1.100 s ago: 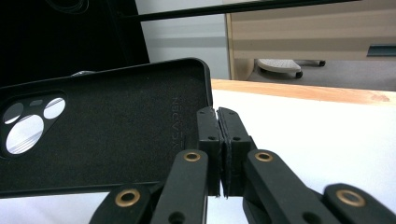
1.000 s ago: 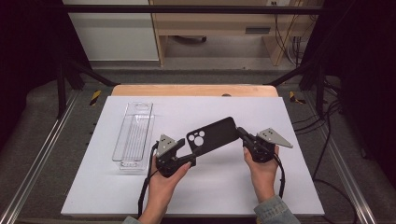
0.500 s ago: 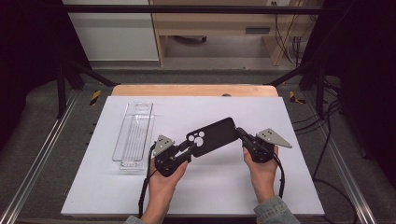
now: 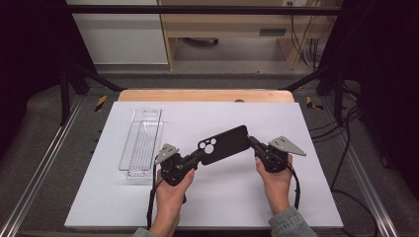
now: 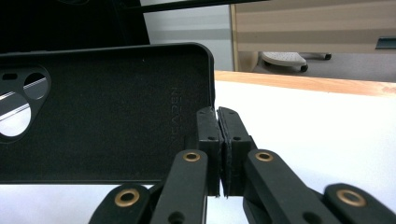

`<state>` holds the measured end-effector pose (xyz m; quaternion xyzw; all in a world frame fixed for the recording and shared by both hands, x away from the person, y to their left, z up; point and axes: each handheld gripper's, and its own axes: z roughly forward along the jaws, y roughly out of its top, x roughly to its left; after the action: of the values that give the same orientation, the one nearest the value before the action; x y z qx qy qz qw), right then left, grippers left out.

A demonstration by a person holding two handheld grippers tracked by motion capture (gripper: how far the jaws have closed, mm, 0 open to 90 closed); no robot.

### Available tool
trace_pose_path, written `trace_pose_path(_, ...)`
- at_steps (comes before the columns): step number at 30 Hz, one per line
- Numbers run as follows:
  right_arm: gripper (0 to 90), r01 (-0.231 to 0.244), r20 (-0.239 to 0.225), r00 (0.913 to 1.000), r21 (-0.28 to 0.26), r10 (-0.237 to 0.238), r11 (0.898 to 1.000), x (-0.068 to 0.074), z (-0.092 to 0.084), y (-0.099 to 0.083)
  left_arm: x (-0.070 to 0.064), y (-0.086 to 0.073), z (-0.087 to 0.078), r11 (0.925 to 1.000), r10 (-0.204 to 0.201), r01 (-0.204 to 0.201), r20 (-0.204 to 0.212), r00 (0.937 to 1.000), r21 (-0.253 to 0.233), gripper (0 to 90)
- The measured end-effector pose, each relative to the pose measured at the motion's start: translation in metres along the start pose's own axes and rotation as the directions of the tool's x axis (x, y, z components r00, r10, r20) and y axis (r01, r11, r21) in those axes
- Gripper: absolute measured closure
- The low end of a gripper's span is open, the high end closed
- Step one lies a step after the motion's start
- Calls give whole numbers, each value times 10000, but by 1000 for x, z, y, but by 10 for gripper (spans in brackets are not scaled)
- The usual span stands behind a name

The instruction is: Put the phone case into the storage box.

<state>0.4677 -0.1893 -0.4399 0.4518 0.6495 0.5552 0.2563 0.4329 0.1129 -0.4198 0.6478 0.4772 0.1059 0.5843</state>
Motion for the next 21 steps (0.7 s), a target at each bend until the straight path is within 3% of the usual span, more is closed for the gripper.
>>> trace_pose_path(10,882,-59,-196,9998,117,61,9999,0,3,-3,1,3,-3,9998,130,-131,-55,9999,-150,829)
trace_pose_path(14,866,-159,-505,9986,311,175,9994,1,7,-6,3,6,-5,9994,299,-302,-127,9995,-186,830)
trace_pose_path(19,694,-325,-573,9977,454,351,9984,-2,10,-7,8,11,-7,9984,434,-445,-327,9985,-353,831)
trace_pose_path(20,618,-424,-575,9973,405,447,9983,-4,10,-7,10,13,-8,9981,450,-466,-407,9982,-393,830)
trace_pose_path(21,618,-424,-575,9973,405,447,9983,-4,10,-7,11,13,-9,9981,459,-477,-444,9980,-394,830)
